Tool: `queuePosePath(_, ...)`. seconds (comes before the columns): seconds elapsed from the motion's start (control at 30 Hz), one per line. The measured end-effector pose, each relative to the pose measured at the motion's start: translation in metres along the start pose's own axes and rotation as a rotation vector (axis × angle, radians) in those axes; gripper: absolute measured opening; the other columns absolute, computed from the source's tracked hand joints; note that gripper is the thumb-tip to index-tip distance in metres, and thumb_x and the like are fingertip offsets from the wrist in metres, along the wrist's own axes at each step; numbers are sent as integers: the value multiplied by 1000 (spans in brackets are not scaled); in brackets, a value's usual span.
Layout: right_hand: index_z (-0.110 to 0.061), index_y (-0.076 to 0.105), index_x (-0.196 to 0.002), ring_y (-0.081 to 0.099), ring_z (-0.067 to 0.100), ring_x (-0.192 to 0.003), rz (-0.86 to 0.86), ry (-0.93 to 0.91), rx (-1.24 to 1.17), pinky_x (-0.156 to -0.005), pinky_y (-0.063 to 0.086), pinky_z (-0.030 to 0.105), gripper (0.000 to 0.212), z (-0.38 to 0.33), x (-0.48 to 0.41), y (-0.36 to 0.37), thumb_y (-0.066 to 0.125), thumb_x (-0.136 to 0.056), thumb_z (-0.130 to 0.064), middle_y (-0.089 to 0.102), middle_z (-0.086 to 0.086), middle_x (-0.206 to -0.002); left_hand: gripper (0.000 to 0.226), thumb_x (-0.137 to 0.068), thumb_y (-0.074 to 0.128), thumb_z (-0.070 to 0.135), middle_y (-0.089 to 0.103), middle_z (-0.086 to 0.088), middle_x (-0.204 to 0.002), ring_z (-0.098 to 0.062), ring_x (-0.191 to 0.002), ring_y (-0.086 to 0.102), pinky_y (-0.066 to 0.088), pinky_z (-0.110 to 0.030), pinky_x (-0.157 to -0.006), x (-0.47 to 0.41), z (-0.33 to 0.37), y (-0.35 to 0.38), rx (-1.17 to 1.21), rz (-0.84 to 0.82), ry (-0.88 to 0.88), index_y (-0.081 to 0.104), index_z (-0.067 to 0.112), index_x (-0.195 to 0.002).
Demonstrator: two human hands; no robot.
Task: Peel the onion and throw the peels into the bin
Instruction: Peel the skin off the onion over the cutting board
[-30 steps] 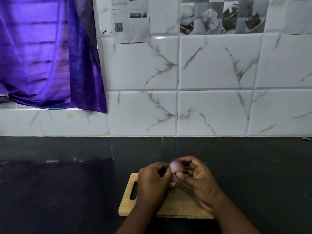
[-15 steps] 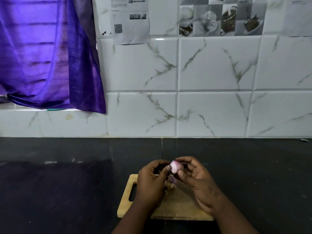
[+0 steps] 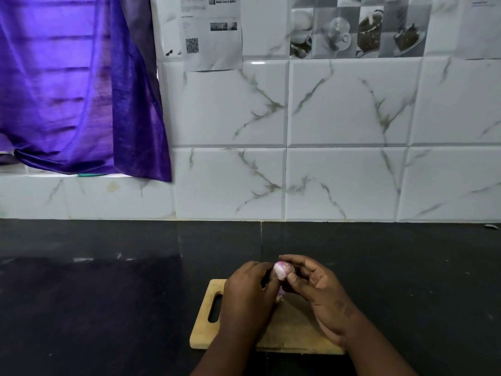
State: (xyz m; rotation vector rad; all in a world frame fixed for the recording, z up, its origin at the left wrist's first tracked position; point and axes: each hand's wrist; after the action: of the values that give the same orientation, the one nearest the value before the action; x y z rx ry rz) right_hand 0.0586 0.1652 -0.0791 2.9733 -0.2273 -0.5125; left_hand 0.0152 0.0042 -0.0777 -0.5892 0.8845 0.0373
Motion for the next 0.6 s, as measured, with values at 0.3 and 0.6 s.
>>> queuePosePath(0.3, -3, 68, -125, 74, 26, -107, -19, -19, -96, -89, 62, 34, 35, 0, 0, 0, 64, -91, -4, 76, 18, -121, 20, -88, 79, 16, 80, 15, -79, -2, -77, 75, 63, -27, -69, -3, -1, -6, 330, 30, -186, 83, 36, -91)
queuePosePath(0.6, -8, 70, -126, 73, 30, -110, -24, 17, -118, -90, 61, 37, 34, 0, -1, -3, 64, -92, -7, 75, 17, -123, 13, -95, 75, 27, 81, 14, -96, -4, -90, 76, 64, -30, -80, -5, -1, -6, 514, -136, -233, 80, 31, -105)
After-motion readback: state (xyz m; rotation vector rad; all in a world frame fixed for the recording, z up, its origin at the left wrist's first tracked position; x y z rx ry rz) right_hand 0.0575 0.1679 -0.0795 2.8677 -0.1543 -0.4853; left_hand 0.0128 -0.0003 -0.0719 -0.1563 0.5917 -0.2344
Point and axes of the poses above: each hand's wrist, its own x-axis away from the middle knuckle, its own y-axis out of the palm, z = x × y
